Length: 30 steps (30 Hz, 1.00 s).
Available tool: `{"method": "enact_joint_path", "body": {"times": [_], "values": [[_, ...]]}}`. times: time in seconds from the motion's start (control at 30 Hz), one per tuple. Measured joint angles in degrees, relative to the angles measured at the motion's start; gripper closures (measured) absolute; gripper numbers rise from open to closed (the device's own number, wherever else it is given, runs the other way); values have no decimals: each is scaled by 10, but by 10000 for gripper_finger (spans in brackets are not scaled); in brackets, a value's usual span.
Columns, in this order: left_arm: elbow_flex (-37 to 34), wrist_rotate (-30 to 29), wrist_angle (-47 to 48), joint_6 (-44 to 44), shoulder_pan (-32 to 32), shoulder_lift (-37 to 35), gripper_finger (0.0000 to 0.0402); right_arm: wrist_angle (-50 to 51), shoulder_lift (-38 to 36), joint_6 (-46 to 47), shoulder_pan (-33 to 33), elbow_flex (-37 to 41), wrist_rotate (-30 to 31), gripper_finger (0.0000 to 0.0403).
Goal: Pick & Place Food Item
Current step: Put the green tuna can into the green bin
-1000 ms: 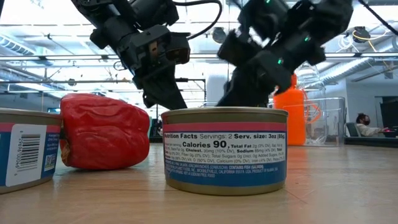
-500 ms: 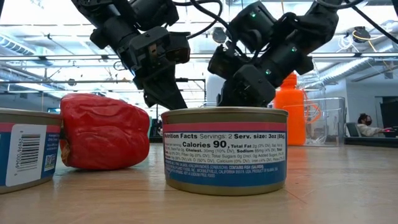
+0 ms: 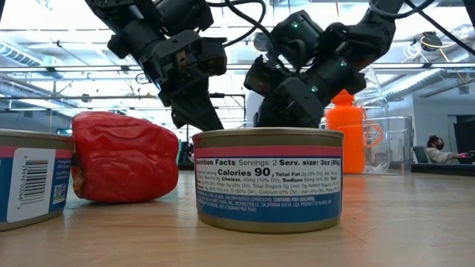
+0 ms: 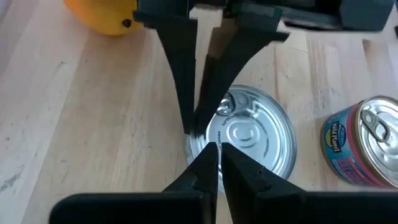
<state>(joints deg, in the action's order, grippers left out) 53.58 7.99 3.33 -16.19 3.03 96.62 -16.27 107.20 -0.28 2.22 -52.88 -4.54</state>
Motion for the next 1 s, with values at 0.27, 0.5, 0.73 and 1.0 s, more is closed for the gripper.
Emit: {"method": "enact_joint_path", "body": {"times": [0.27, 0.5, 0.73, 1.0], "values": [[0, 0, 9, 0, 0, 0, 376, 0, -9, -19, -9, 1, 16, 402], [0, -5, 11, -7, 0, 0, 376, 16, -46, -44, 16, 4, 52, 403], [0, -6, -14, -40, -1, 0, 372, 8, -81, -65, 43, 4, 77, 402], [-1, 12, -29, -71, -4, 5, 270, 15, -84, -66, 50, 4, 93, 402]]}}
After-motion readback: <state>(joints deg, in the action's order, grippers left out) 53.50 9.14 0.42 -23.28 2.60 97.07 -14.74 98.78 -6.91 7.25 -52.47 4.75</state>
